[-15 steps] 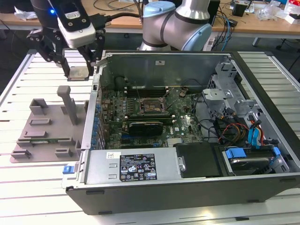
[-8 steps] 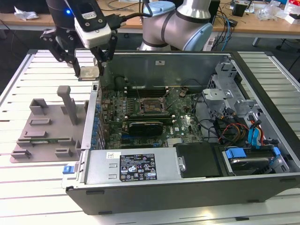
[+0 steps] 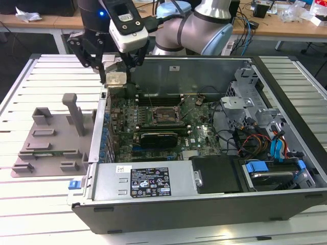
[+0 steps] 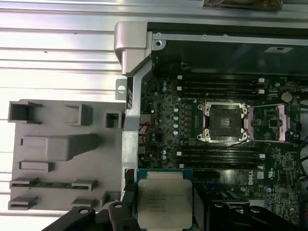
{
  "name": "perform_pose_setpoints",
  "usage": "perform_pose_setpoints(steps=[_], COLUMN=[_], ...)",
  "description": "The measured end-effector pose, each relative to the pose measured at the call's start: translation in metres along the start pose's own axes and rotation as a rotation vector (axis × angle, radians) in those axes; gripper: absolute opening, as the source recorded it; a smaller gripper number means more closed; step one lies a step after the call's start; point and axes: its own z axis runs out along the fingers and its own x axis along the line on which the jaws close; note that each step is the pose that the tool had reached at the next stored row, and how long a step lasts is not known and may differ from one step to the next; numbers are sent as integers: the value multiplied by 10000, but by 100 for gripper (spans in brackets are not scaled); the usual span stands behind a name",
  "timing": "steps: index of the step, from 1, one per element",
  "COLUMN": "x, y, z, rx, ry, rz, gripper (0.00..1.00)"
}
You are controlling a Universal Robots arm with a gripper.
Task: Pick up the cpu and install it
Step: 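Pick up the cpu and move it towards the insertion slot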
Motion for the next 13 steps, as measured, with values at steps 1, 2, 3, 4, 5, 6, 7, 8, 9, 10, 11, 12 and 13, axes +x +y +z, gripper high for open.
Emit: perform_pose_setpoints(steps=[1,2,3,4,5,6,7,8,9,10,11,12,13], x=[-29,-69,-93,-113,-155,-174,-197,-237,-265,-285,-324,-357,-370], y=[-1,-2,-3,-3,-5,-5,-5,-7,-7,-8,-9,-10,-10], z=[0,0,0,1,1,1,1,2,2,2,2,2,2], rx=[0,1,1,0,0,0,0,0,0,0,0,0,0], ry=[0,0,0,0,0,0,0,0,0,-1,0,0,0], rz=[1,1,2,1,1,0,2,2,2,1,0,1,2], gripper=[55,55,55,55,55,55,55,55,55,55,55,55,55])
